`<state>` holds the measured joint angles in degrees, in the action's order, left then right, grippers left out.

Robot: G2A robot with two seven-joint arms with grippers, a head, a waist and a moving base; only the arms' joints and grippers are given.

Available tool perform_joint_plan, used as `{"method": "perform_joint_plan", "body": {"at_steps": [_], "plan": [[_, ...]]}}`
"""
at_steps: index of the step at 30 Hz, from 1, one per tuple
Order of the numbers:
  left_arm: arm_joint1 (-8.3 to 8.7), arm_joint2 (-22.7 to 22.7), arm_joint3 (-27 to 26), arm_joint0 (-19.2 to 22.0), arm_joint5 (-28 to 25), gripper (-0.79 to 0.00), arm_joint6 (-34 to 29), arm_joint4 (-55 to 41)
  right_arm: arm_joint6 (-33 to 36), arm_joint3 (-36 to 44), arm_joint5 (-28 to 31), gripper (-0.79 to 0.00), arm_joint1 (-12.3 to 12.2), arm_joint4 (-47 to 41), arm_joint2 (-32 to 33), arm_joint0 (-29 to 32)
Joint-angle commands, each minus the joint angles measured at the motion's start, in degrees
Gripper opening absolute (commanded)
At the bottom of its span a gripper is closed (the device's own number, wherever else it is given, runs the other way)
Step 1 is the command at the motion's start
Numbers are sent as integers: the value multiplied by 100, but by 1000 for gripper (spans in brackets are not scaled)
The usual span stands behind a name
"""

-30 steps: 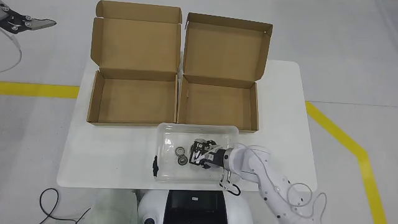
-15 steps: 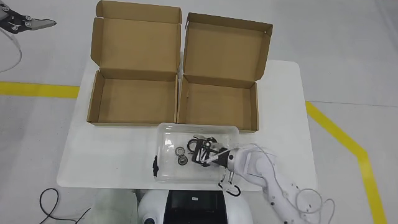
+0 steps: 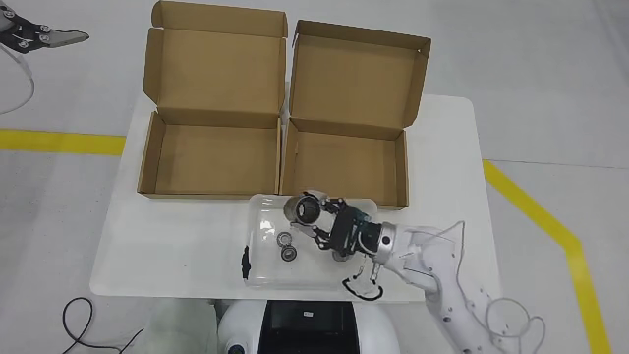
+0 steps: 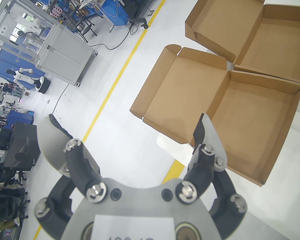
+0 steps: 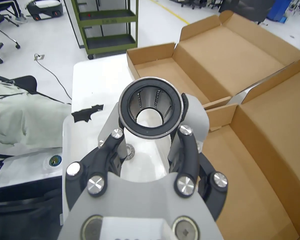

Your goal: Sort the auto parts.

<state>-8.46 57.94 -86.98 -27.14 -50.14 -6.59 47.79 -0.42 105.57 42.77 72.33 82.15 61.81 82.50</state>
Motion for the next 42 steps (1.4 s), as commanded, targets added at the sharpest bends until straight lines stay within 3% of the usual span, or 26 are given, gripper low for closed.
{"method": "perform_joint_plan", "body": {"at_steps": [1,13,29,42], "plan": [[0,0,0,0,0,0,0,0,12,172,5,-785,-3,10,-17,-66],[0,0,0,0,0,0,0,0,-72,723,-58,-785,33,-539,-90,-778],[0,0,0,0,0,0,0,0,-536,957,-569,-785,106,-770,-232,-1323],[0,0,0,0,0,0,0,0,-1121,1635,-1091,-785,70,-186,-87,-955]]}}
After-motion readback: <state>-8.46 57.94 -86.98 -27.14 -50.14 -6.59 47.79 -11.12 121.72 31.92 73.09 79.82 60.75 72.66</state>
